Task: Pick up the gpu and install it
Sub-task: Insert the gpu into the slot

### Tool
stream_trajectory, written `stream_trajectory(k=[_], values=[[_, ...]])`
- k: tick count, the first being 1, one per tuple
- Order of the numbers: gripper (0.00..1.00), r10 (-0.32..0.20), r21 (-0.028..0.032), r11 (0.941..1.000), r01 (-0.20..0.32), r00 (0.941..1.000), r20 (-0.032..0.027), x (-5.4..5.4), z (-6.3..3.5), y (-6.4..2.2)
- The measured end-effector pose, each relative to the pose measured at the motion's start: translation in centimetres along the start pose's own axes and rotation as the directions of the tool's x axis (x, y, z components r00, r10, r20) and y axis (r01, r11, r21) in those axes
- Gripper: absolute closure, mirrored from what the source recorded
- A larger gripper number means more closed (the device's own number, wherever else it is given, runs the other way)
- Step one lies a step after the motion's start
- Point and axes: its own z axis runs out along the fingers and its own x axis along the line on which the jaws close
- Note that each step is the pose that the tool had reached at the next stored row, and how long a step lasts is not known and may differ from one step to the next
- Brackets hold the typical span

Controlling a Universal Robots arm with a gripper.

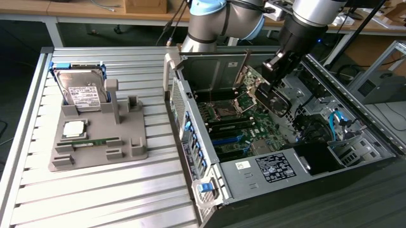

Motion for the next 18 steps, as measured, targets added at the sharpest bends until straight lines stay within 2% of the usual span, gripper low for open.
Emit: stream_trajectory(k=[9, 18], values=[[0.73, -0.070, -0.0019, 0.9975, 0.070, 0.9975, -0.0022, 0.00, 0.00, 0.00], [0.73, -0.148, -0.0041, 0.9890, 0.148, 0.9890, -0.0044, 0.00, 0.00, 0.00]])
